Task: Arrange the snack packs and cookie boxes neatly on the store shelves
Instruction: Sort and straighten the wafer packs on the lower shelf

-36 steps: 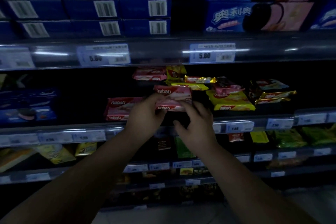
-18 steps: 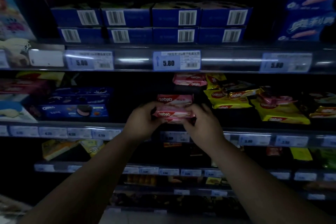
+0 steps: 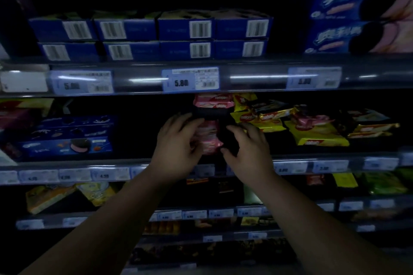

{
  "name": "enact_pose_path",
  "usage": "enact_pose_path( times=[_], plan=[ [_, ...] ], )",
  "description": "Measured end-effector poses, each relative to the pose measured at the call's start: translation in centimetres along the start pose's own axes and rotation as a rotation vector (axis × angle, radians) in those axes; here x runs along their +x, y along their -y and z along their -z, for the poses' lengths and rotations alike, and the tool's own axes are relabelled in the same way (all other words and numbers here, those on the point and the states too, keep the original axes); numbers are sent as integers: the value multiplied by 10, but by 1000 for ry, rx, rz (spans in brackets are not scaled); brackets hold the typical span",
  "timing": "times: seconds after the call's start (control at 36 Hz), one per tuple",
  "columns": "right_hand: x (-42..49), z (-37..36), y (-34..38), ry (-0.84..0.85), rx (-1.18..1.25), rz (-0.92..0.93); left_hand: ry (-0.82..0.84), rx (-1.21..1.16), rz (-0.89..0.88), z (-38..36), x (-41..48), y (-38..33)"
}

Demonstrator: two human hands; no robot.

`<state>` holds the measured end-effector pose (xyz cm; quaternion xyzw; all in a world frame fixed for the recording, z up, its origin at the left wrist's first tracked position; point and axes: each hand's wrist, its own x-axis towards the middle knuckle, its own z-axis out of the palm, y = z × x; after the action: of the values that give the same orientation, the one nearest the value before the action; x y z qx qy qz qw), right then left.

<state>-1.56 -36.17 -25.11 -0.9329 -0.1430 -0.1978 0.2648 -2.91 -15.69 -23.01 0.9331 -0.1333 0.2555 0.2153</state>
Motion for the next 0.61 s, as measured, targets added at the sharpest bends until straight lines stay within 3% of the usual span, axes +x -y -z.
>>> enact_pose_path(
  times=[0.17,0.31,0.44,0.61],
  plan=[
    [-3,42,-56,-73,-93,-123,36,-8,-194,-42,37,-61],
    [4,72,-112,-99,-176,-274,183,-71,-166,-86,58,-114],
    [26,84,-151,-64,-185,-352,333,-450,124,-121,76,-159],
    [48,82,-181,110,-206,-398,317,-779,442,-157,103,-183]
  ],
)
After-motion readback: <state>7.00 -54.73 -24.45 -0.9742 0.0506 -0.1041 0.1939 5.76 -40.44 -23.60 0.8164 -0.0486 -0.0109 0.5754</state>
